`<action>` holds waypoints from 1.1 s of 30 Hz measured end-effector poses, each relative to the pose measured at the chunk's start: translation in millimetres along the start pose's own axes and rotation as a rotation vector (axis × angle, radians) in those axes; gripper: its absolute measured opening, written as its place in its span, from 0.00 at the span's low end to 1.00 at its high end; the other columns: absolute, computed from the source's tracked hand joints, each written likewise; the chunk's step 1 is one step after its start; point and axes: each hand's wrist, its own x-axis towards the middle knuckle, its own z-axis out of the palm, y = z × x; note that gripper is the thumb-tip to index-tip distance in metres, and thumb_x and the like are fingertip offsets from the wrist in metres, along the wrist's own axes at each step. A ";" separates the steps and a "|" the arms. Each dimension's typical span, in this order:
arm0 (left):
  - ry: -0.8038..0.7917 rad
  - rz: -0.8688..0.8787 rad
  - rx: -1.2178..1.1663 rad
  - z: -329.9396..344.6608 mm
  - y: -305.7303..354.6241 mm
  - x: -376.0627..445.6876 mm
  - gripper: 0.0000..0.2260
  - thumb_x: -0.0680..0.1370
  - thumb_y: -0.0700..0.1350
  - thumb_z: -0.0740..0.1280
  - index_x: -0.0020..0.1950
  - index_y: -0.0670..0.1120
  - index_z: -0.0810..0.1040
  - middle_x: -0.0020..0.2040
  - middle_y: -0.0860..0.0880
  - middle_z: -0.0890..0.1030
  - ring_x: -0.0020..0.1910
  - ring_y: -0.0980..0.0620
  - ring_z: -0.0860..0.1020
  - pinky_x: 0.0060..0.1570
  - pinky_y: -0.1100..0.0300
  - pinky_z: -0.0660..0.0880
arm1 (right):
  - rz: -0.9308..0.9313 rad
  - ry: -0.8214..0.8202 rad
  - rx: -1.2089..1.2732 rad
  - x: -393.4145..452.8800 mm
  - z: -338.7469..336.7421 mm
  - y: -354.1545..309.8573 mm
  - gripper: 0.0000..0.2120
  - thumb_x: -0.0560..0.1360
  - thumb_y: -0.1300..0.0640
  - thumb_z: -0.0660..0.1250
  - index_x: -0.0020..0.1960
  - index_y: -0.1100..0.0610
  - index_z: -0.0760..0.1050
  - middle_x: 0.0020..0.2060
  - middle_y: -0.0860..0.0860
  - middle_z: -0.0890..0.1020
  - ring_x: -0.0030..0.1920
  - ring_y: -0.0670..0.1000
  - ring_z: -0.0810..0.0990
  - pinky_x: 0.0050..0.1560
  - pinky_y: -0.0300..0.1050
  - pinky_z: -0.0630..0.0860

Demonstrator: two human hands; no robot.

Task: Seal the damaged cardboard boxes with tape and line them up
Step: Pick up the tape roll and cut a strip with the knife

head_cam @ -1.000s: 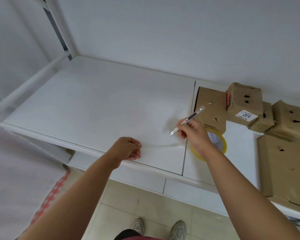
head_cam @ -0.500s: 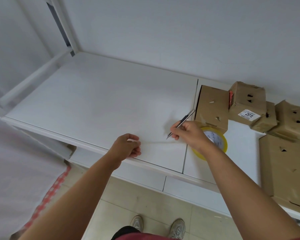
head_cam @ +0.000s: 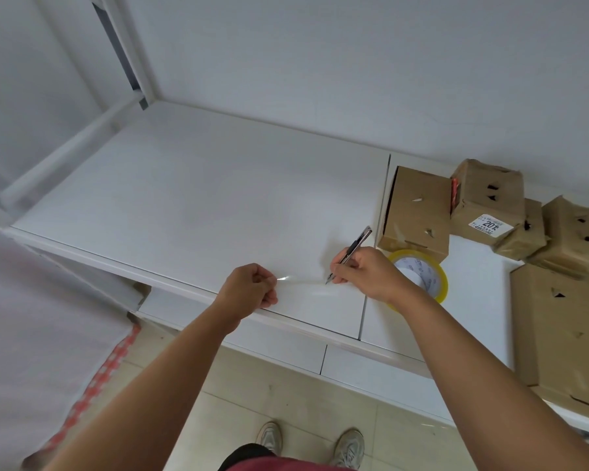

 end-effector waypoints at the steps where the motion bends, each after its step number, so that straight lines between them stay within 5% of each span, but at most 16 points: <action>1: 0.001 0.000 0.005 0.0 0.3 -0.1 0.04 0.79 0.36 0.66 0.44 0.40 0.77 0.30 0.47 0.82 0.31 0.52 0.81 0.35 0.59 0.79 | -0.001 -0.008 -0.023 0.1 -0.6 -0.6 0.11 0.78 0.60 0.67 0.38 0.51 0.80 0.40 0.48 0.85 0.39 0.39 0.83 0.42 0.30 0.74; 12: 0.045 0.004 0.040 4.2 0.3 -0.4 0.06 0.81 0.38 0.64 0.44 0.42 0.76 0.30 0.47 0.82 0.30 0.53 0.81 0.36 0.59 0.80 | -0.018 -0.028 -0.112 0.2 -2.6 -3.8 0.10 0.78 0.59 0.66 0.41 0.48 0.79 0.35 0.43 0.84 0.43 0.45 0.82 0.51 0.44 0.75; 15: 0.053 0.002 0.043 4.8 0.3 1.3 0.06 0.81 0.38 0.63 0.44 0.43 0.75 0.30 0.47 0.82 0.30 0.53 0.82 0.34 0.59 0.79 | 0.012 0.001 -0.093 0.6 -4.3 -4.1 0.08 0.79 0.58 0.65 0.42 0.53 0.81 0.35 0.46 0.83 0.45 0.55 0.81 0.50 0.51 0.76; 21: 0.061 0.028 0.058 4.7 -3.8 3.2 0.07 0.81 0.37 0.61 0.44 0.43 0.75 0.30 0.48 0.81 0.33 0.51 0.83 0.36 0.57 0.81 | 0.057 -0.013 -0.053 3.4 -5.4 -4.2 0.08 0.78 0.58 0.66 0.43 0.59 0.81 0.30 0.44 0.83 0.39 0.51 0.80 0.51 0.54 0.77; 25: 0.044 0.049 0.063 3.7 -6.4 3.5 0.07 0.81 0.37 0.61 0.44 0.44 0.75 0.30 0.49 0.81 0.34 0.51 0.84 0.39 0.56 0.82 | 0.034 0.036 -0.023 3.2 -3.2 -4.3 0.12 0.78 0.58 0.67 0.37 0.55 0.81 0.35 0.47 0.85 0.47 0.54 0.82 0.53 0.50 0.76; 29: 0.049 0.055 0.056 3.1 -5.8 3.2 0.08 0.81 0.37 0.60 0.45 0.44 0.75 0.30 0.49 0.81 0.35 0.50 0.84 0.39 0.57 0.83 | 0.040 -0.039 -0.021 2.7 -4.6 -3.8 0.09 0.77 0.59 0.67 0.38 0.55 0.82 0.31 0.46 0.84 0.38 0.43 0.81 0.48 0.45 0.75; 33: 0.034 0.037 0.014 0.5 -1.6 4.4 0.08 0.81 0.36 0.59 0.45 0.43 0.75 0.34 0.45 0.79 0.37 0.47 0.85 0.39 0.55 0.83 | 0.055 0.013 0.241 -1.4 -9.8 -3.6 0.09 0.73 0.57 0.68 0.35 0.53 0.82 0.30 0.52 0.82 0.36 0.48 0.80 0.50 0.45 0.73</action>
